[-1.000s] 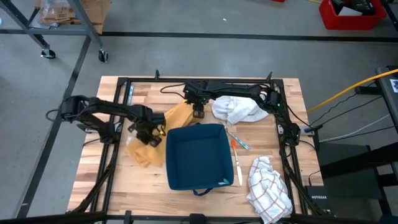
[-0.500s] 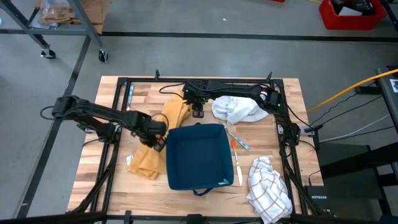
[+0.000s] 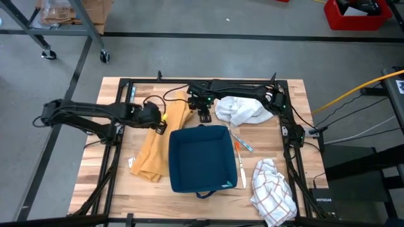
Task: Fold towel
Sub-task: Fold the yellow towel
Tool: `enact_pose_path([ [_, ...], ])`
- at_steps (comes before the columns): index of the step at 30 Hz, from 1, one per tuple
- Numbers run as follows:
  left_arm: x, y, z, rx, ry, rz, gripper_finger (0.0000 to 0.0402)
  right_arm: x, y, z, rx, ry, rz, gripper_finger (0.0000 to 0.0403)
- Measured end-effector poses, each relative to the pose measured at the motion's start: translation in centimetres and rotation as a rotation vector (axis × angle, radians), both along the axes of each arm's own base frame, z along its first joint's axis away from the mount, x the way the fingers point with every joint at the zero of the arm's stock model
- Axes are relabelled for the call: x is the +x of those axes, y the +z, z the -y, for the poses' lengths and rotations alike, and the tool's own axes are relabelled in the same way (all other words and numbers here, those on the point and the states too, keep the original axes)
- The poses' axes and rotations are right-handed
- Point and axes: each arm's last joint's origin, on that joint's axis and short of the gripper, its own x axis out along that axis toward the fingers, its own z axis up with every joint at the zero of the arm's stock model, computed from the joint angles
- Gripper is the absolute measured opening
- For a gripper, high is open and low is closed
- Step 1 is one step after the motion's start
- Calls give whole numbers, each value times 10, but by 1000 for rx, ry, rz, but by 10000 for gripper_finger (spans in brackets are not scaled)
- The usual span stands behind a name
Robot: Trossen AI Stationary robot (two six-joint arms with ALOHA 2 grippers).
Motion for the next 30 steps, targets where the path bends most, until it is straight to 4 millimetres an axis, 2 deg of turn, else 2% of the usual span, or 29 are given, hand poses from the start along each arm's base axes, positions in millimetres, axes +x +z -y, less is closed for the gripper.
enact_pose_path([
  [9, 36, -25, -43, 103, -33, -28, 3, -5, 2, -4, 101, 28, -22, 154],
  [17, 51, -53, -75, 86, -91, -94, 3, -13, 31, -1, 22, 4, 47, 154],
  [23, 66, -70, -91, 60, -164, -27, 3, -27, 58, 16, -55, -59, 108, 154],
  [27, 63, -85, -100, 21, -121, -87, 3, -36, 71, 26, -73, -101, 129, 154],
  [30, 54, -94, -107, -24, -16, -148, 3, -41, 75, 33, -78, -120, 138, 154],
])
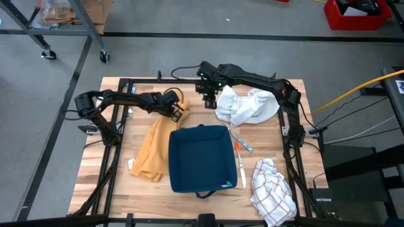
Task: Fold towel
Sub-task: Fold the yellow towel, then move the blue laundry organizer to the top center of the table
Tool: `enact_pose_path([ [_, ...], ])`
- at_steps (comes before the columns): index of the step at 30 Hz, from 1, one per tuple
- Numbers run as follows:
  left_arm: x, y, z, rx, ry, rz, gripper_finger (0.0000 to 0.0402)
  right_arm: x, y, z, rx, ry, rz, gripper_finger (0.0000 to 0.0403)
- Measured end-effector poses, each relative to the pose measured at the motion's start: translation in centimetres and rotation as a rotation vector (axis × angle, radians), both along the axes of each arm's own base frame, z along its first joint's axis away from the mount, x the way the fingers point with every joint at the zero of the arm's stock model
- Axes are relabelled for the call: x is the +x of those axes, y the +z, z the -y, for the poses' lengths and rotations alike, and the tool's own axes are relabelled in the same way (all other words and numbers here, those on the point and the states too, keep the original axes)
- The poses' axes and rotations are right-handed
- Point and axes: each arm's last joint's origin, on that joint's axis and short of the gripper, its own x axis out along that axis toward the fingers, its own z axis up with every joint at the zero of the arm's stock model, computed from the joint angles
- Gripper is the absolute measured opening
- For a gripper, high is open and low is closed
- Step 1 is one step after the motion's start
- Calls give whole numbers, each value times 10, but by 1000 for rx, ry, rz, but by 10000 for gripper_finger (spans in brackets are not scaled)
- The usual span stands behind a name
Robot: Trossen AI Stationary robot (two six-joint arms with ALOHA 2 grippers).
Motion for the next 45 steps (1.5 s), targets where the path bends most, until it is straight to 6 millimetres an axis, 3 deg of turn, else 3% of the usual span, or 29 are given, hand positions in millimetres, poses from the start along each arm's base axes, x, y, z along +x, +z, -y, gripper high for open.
enact_pose_path([
  [4, -15, -1, -5, -37, 128, -76, 3, -4, 0, 7, 1, -19, -2, 154],
  [10, -38, 9, 0, -62, 170, -223, 3, -4, 0, 7, 5, -19, -7, 154],
  [14, -46, 29, 5, -34, 191, -172, 3, -4, 0, 6, 21, -13, 0, 154],
  [18, -54, 58, 12, 25, 190, -45, 3, -2, 1, -3, 150, 4, 26, 154],
  [25, -81, 111, 44, 83, -56, 186, 3, 4, -1, -41, 261, 71, -38, 154],
  [30, -102, 134, 70, 51, -138, 346, 3, 15, -1, -76, 254, 161, -35, 154],
  [37, -119, 147, 90, 28, -160, 459, 3, 23, -1, -121, 255, 266, -51, 154],
  [45, -113, 145, 102, 16, -283, 437, 3, 29, -7, -160, 257, 356, -80, 154],
])
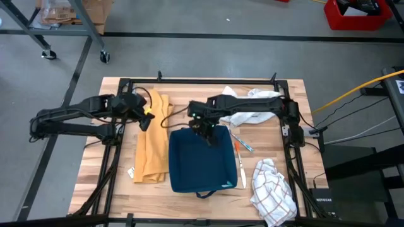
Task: Fold towel
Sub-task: Move the blue laundry organizer to the top center of the table
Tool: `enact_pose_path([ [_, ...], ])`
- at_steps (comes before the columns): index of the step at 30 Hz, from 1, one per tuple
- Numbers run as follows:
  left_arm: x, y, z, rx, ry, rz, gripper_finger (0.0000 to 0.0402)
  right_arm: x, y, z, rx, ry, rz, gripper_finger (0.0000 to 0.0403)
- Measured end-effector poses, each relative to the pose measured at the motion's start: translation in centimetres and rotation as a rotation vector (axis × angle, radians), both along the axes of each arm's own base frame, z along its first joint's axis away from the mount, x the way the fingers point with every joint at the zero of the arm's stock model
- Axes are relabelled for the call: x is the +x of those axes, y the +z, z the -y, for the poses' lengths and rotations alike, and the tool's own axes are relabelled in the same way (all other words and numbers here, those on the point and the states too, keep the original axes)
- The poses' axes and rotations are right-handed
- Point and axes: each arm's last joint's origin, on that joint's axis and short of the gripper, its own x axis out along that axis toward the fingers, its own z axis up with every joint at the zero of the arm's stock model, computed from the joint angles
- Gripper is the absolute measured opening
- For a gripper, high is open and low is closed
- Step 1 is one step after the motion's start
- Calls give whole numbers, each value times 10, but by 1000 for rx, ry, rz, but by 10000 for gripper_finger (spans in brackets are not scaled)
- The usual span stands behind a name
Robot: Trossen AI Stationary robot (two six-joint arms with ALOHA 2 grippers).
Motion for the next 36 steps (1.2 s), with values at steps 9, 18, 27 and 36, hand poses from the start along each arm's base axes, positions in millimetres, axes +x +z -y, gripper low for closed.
enact_pose_path([
  [9, 11, -6, 9, -9, -75, -48, 3, 16, -43, 3, -142, 6, -90, 154],
  [18, 20, -12, 16, -36, -103, -84, 3, 18, -70, 65, -395, -62, -158, 154],
  [27, 28, -18, 18, -34, -114, -128, 3, 14, -63, 150, -463, -281, -13, 154],
  [36, 33, -22, 16, 15, -137, -173, 3, 10, -51, 206, -563, -363, 190, 154],
])
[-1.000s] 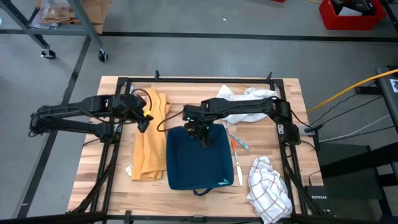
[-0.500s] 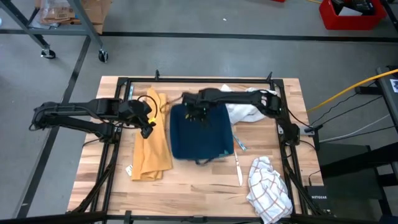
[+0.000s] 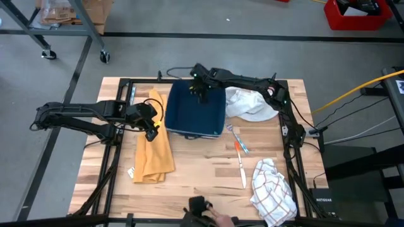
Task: Fold towel
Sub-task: Move the blue laundry organizer to the top center of the table, then fold the yellow towel
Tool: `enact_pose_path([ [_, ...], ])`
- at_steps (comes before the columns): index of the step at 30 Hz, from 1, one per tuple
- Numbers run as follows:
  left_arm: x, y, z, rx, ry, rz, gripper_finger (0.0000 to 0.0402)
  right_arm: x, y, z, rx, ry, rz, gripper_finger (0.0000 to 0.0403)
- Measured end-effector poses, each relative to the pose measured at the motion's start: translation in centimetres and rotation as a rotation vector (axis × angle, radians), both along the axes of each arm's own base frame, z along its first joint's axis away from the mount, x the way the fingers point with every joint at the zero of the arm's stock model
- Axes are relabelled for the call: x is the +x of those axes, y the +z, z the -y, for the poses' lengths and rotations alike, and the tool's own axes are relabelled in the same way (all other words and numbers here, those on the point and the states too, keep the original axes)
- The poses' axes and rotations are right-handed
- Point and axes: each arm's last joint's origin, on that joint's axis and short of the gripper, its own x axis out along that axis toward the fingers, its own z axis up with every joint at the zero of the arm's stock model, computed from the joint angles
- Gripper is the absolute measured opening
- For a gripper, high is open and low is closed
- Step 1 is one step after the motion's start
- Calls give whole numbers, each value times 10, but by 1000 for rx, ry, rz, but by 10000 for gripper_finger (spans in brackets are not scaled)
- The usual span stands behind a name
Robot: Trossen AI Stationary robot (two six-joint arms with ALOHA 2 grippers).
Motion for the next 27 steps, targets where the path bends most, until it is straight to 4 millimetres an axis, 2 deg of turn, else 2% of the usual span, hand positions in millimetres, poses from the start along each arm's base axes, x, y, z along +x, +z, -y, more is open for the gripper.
enact_pose_path([
  [3, 0, 0, 0, 28, -37, -6, 3, -2, 4, 6, 29, -48, 33, 154],
  [7, -3, 3, 3, 17, -96, 13, 3, -4, 19, -6, 188, -25, 21, 154],
  [11, -7, 6, 11, -39, -174, 41, 3, 4, 45, -34, 329, 100, 38, 154],
  [15, -10, 5, 21, -116, -240, 19, 3, 16, 75, -67, 332, 198, 83, 154],
  [18, -15, -2, 29, -172, -247, -95, 3, 25, 88, -97, 319, 270, 108, 154],
  [23, -23, -15, 41, -161, -211, -306, 3, 35, 86, -146, 297, 417, 78, 154],
  [27, -18, -23, 51, -140, -224, -374, 3, 38, 72, -174, 313, 468, 26, 154],
])
